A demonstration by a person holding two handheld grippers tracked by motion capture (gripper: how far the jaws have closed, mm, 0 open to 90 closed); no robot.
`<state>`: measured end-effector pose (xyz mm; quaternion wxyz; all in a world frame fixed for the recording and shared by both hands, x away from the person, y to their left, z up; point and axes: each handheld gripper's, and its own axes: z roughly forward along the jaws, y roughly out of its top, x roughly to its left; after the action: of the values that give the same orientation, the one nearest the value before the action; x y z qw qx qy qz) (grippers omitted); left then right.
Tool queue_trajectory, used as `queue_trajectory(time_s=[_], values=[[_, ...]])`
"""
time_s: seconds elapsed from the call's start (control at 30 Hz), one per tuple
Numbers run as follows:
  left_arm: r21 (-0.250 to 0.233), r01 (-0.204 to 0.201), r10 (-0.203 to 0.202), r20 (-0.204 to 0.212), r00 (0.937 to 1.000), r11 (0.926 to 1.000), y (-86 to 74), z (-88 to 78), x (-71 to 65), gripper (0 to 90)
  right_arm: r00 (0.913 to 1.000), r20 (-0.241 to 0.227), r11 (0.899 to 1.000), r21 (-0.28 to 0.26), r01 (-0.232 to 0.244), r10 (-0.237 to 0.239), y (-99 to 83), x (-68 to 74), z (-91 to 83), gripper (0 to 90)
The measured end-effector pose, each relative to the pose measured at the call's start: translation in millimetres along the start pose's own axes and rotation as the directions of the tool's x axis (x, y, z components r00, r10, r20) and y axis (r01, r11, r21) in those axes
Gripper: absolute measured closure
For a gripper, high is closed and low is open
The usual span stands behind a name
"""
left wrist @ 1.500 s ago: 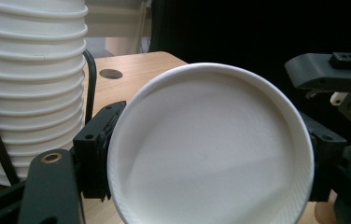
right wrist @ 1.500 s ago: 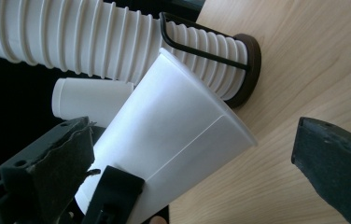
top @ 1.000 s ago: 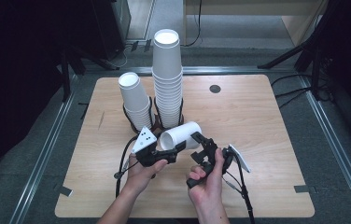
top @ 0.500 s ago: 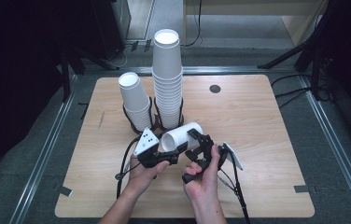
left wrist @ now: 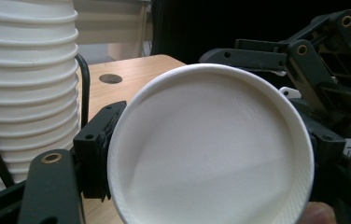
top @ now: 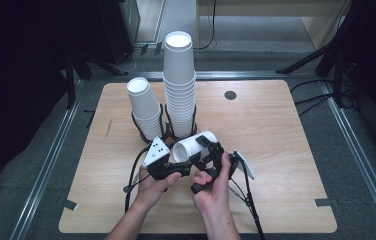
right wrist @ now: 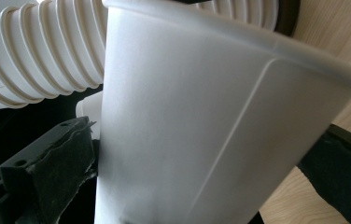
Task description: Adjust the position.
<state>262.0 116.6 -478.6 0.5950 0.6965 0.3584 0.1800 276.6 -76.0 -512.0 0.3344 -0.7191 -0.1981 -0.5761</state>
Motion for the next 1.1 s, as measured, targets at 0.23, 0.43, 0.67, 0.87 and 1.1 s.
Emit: queue_trajectory(time_s=[0.23, 0.43, 0.67, 0.87, 1.1], values=[[-0.005, 0.009, -0.009, 0.007, 0.9999, 0.9999, 0.5, -0.3, -0.3, 24.2, 0.9999, -0.009, 1.0, 0.005, -0.011, 0.011, 0.3, -2.4, 3.8, 0.0], [-0.003, 0.009, -0.009, 0.007, 0.9999, 1.0, 0.4, -0.6, 0.3, 24.2, 0.9998, -0.008, 1.0, -0.003, -0.017, 0.017, 0.8, -2.3, 5.9, 0.0], [-0.005, 0.005, -0.005, 0.007, 1.0, 1.0, 0.7, -1.2, 0.5, 24.2, 0.9995, -0.026, 1.0, -0.019, -0.018, 0.018, 0.9, -2.5, 7.4, 0.0], [-0.01, 0.006, -0.006, 0.009, 0.9999, 0.9999, 1.6, -2.1, 0.5, 24.2, 0.9994, -0.033, 0.999, -0.039, -0.015, 0.014, 0.8, -3.0, 7.8, 1.8], [-0.011, 0.006, -0.006, 0.006, 1.0, 0.9999, 1.6, -1.9, 0.1, 24.0, 0.9985, -0.05, 0.998, -0.056, -0.023, 0.02, -0.4, -4.5, 7.9, 6.5]])
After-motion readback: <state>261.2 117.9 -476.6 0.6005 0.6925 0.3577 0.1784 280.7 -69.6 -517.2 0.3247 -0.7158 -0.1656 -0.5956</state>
